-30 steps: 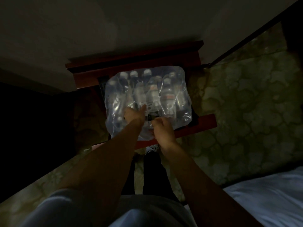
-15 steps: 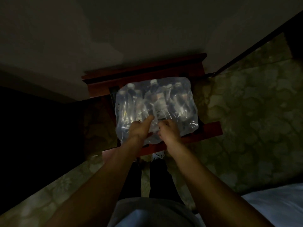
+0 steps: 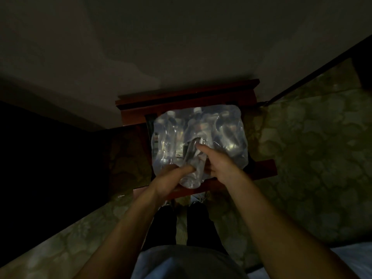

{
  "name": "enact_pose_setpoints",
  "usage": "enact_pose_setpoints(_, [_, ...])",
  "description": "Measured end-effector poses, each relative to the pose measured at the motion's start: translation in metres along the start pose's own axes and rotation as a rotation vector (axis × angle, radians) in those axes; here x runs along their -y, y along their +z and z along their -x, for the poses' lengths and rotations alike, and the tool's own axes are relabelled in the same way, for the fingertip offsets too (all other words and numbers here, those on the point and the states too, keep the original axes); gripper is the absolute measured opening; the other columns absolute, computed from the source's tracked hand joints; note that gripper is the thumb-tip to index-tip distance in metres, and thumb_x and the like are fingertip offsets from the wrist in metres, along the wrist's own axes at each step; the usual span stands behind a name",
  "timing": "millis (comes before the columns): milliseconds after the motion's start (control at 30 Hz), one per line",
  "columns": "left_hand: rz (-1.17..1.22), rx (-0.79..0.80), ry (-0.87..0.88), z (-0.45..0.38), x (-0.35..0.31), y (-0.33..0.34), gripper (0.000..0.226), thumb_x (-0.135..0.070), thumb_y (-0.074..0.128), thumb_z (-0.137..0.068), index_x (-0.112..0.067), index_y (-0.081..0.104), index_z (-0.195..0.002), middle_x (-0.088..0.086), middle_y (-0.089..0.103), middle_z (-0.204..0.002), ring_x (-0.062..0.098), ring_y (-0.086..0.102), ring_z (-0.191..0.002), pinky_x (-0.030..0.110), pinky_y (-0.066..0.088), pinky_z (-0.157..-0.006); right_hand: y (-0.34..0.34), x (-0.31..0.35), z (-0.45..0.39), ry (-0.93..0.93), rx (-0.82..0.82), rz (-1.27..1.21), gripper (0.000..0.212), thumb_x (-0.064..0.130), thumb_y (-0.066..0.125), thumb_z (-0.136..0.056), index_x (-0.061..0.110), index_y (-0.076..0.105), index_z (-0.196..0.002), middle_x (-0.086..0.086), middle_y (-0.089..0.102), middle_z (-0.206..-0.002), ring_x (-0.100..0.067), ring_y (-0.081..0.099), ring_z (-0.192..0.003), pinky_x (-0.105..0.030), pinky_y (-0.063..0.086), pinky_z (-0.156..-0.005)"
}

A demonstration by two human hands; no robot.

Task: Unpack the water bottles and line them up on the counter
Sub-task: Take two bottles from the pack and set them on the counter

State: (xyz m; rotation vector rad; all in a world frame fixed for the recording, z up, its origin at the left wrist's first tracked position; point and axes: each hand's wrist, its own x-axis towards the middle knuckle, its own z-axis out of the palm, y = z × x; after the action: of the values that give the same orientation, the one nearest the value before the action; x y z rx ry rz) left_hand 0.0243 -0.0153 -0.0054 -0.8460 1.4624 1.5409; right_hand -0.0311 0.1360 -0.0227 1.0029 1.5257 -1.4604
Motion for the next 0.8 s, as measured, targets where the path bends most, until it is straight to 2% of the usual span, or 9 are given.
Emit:
enact_pose_setpoints(133, [-0.095,-0.038,0.068,-0.005,-0.011,-0.011,0.056,-0.054,0.079,-0.071,-0.016,0.066,-0.110,0.006,0.074,-0.105,0.022,0.072,-0.095,0.040,0.058,-0.088,0.012,-0.007,0.001,-0.060,0.048,0.073,0.033,0.042,0.076,-0.076,0.020,0.065,-0.098,0.000,0.073,-0.088,-0.011,0.071,-0.070,-0.020,0.051,-0.050])
enact_pose_setpoints(233, [-0.174,-0.098,0.121,-0.006,-0.007,-0.023,0.048,-0.056,0.084,-0.063,-0.027,0.063,-0.095,-0.002,0.072,-0.096,0.017,0.073,-0.087,0.036,0.060,-0.079,0.022,-0.016,-0.005,-0.034,0.098,0.141,0.057,0.062,0.071,-0.067,0.025,0.065,-0.110,-0.001,0.073,-0.101,-0.018,0.070,-0.091,-0.031,0.057,-0.067])
enact_pose_setpoints(300, [-0.216,-0.121,0.126,-0.004,0.003,-0.033,0.065,-0.063,0.081,-0.052,-0.023,0.066,-0.101,0.001,0.074,-0.097,0.019,0.074,-0.084,0.038,0.060,-0.076,0.023,-0.023,-0.015,0.007,0.087,0.141,0.051,0.066,0.060,-0.074,0.022,0.068,-0.099,-0.003,0.074,-0.094,-0.021,0.070,-0.091,-0.038,0.056,-0.080])
enact_pose_setpoints(367, [-0.225,-0.136,0.137,-0.001,0.015,-0.041,0.072,-0.065,0.078,-0.048,-0.021,0.067,-0.104,0.004,0.076,-0.092,0.021,0.075,-0.074,0.038,0.059,-0.068,0.024,-0.029,-0.032,-0.024,-0.036,0.141,0.037,0.053,0.055,-0.086,0.018,0.066,-0.090,-0.007,0.073,-0.093,-0.023,0.068,-0.088,-0.039,0.055,-0.083])
enact_pose_setpoints(433, [-0.202,-0.165,0.153,0.000,0.028,-0.045,0.069,-0.064,0.077,-0.048,-0.022,0.069,-0.102,0.004,0.077,-0.088,0.023,0.075,-0.073,0.042,0.060,-0.071,0.027,-0.033,-0.054,-0.128,-0.220,0.255,0.027,0.036,0.057,-0.089,0.015,0.063,-0.103,-0.012,0.068,-0.106,-0.029,0.066,-0.098,-0.045,0.054,-0.089])
enact_pose_setpoints(567, [-0.072,-0.210,0.146,-0.007,0.043,-0.050,0.058,-0.055,0.079,-0.048,-0.013,0.071,-0.087,0.010,0.076,-0.075,0.026,0.074,-0.066,0.044,0.059,-0.070,0.034,-0.034,-0.082,-0.192,-0.442,0.384,0.064,0.021,0.066,-0.084,0.005,0.038,-0.139,-0.017,0.051,-0.138,-0.035,0.057,-0.118,-0.035,0.048,-0.095])
enact_pose_setpoints(700, [-0.021,-0.210,0.167,-0.009,0.045,-0.057,0.047,-0.055,0.082,-0.049,-0.022,0.071,-0.081,0.006,0.076,-0.071,0.026,0.075,-0.064,0.039,0.059,-0.065,0.036,-0.031,-0.108,-0.223,-0.502,0.504,0.080,0.024,0.072,-0.081,0.007,0.028,-0.145,-0.015,0.038,-0.148,-0.033,0.046,-0.130,-0.037,0.045,-0.102])
enact_pose_setpoints(733, [-0.011,-0.208,0.172,-0.009,0.044,-0.058,0.046,-0.054,0.082,-0.050,-0.023,0.070,-0.081,0.006,0.076,-0.071,0.026,0.075,-0.063,0.038,0.058,-0.064,0.035,-0.028,-0.113,-0.218,-0.506,0.503,0.079,0.023,0.073,-0.080,0.005,0.029,-0.144,-0.015,0.040,-0.146,-0.032,0.049,-0.127,-0.037,0.046,-0.102])
enact_pose_setpoints(800, [0.003,-0.194,0.176,-0.010,0.041,-0.059,0.048,-0.053,0.081,-0.053,-0.021,0.068,-0.085,0.006,0.076,-0.071,0.028,0.075,-0.062,0.037,0.057,-0.062,0.036,-0.020,-0.120,-0.189,-0.528,0.501,0.071,0.024,0.074,-0.081,0.002,0.038,-0.138,-0.016,0.051,-0.135,-0.028,0.060,-0.106,-0.035,0.055,-0.086])
